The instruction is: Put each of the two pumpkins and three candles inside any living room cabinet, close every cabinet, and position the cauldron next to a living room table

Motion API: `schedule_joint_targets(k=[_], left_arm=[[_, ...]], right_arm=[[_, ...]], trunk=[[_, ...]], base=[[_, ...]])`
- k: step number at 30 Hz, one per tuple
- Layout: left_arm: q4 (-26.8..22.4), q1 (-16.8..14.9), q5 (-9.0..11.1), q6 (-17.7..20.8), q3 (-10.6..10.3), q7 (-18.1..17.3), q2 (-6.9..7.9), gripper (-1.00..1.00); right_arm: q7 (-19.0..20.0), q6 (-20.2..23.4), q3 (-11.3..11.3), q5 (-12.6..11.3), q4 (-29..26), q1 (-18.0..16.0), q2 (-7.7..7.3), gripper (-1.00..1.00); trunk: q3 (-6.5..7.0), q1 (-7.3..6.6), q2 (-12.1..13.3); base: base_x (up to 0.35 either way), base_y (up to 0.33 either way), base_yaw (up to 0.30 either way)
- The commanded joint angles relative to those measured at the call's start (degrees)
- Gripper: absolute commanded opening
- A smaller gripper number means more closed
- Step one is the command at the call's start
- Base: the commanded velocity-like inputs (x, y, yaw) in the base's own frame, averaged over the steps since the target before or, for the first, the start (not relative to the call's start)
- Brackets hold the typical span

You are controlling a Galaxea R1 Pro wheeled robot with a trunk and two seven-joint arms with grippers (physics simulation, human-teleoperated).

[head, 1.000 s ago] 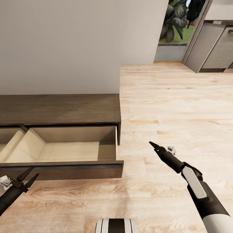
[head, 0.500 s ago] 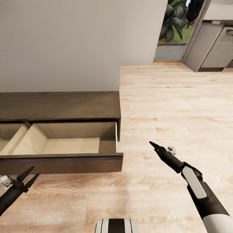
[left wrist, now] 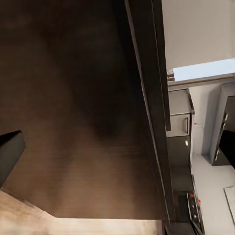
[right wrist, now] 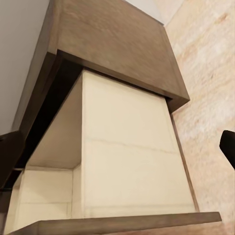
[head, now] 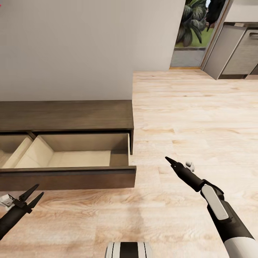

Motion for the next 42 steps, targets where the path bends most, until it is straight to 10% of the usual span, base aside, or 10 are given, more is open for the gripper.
schedule_joint_targets(k=[1,10,17,25,27,29,32,36,42], left_arm=[[0.02,-0.03,0.03,0.60,0.09,-0.17,0.03,1.00],[-0.49,1.00,-1.29,5.24,0.04,0.42,1.29,1.00],[-1.10,2.16,-8.87,12.13,0.00,3.08,8.91,1.00],[-5.05,2.25,-13.49,14.73,-0.05,22.37,15.72,1.00],[-8.45,2.26,-15.99,16.07,-0.14,25.63,16.57,1.00],[-15.98,2.26,-24.24,21.31,0.14,27.67,17.13,1.00],[-23.41,2.26,-31.10,23.06,1.96,28.19,17.25,1.00],[-28.40,2.26,-35.51,23.64,6.93,28.35,17.27,1.00],[-30.25,2.18,-38.42,23.69,8.20,28.37,17.51,1.00]], right_arm=[[-0.06,0.47,-0.11,-0.31,-0.05,-0.02,-0.03,1.00],[-0.74,1.07,-0.12,-0.33,-0.01,-0.02,-0.09,1.00],[-1.19,1.53,-0.04,-0.45,2.33,-0.02,-0.11,1.00],[-1.32,1.63,0.05,-0.40,3.27,-0.02,-0.09,1.00],[-1.31,1.63,0.05,-0.39,3.65,-0.02,-0.08,1.00],[-1.31,1.61,0.05,-0.35,4.18,-0.02,-0.08,1.00],[-1.31,1.60,0.06,-0.32,4.34,-0.02,-0.11,1.00],[-1.32,1.58,0.06,-0.29,4.38,-0.02,-0.15,1.00],[-1.31,1.57,-0.02,-0.27,4.44,-0.02,-0.12,1.00]], trunk=[[-0.04,-0.01,-0.01],[-0.04,-0.01,-0.01],[-0.04,-0.01,-0.01],[-0.04,-0.01,-0.01],[-0.04,-0.01,-0.01],[-0.04,-0.01,-0.01],[-0.04,-0.01,-0.01],[0.41,-0.06,0.01],[1.73,-0.22,0.09]], base=[[0.000,0.000,0.000],[0.000,0.000,0.000],[0.000,0.000,0.000],[0.000,0.000,0.000],[0.000,0.000,0.000],[0.000,0.000,0.000],[0.000,0.000,0.000],[0.000,0.000,0.000],[0.000,0.000,0.000]])
